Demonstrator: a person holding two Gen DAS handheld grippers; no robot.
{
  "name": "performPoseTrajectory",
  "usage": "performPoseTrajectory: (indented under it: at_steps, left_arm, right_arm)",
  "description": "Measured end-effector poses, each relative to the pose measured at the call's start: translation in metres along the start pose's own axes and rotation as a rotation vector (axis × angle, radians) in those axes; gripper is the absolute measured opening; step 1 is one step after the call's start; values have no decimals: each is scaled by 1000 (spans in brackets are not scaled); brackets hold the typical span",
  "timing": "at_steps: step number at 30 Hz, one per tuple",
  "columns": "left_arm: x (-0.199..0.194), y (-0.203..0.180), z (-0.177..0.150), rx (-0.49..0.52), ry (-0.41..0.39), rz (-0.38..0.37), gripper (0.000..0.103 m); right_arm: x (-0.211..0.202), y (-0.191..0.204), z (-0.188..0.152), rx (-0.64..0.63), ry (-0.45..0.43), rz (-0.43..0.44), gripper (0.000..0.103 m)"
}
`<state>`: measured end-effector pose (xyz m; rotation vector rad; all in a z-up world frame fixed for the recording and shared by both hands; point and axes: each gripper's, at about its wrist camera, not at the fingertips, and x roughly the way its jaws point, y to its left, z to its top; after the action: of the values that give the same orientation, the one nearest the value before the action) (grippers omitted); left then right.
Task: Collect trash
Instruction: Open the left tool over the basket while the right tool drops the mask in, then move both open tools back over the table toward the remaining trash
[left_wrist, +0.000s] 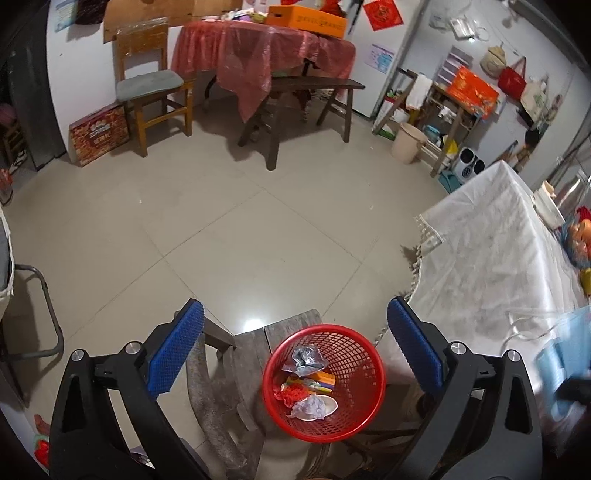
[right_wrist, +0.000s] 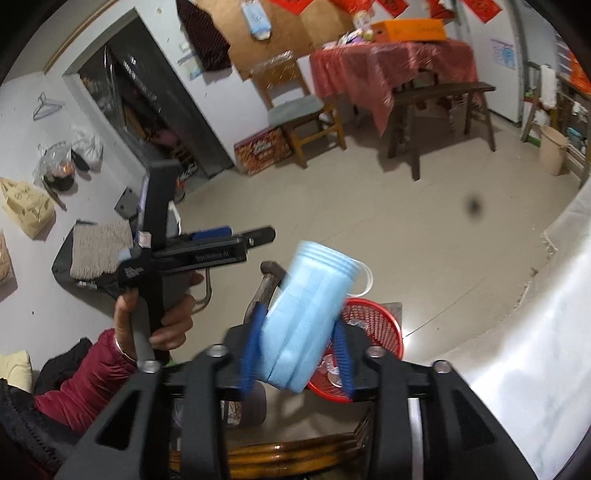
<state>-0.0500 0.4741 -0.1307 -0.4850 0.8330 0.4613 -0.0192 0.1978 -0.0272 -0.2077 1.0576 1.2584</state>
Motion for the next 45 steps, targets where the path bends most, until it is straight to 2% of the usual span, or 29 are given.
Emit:
performPoseTrajectory:
  at_steps: [1,7,14,24,38,45]
  left_arm:
    - [0,2,1,-6,0,-2,96]
    - [0,8,0,-7,0,0,96]
    - [1,3,-1,-3,9,-10,96]
    - [-10,-23,1,45,-10,-32,96]
    - [-41,-83,0,139,-51,-83,96]
    - [-47,-135,-10,234,-52,-84,96]
  right_arm:
    - [8,1,2,0,9,-3,52]
    - [15,-3,3,22,8,-21,52]
    - [-8,-18,-3,44,-43,-53,53]
    - [-52,-40,-16,94,-141,-99,56]
    - [-134,-78,-50,166,-308,-183,62]
    - [-185,-114,-90,252,-403,-237,65]
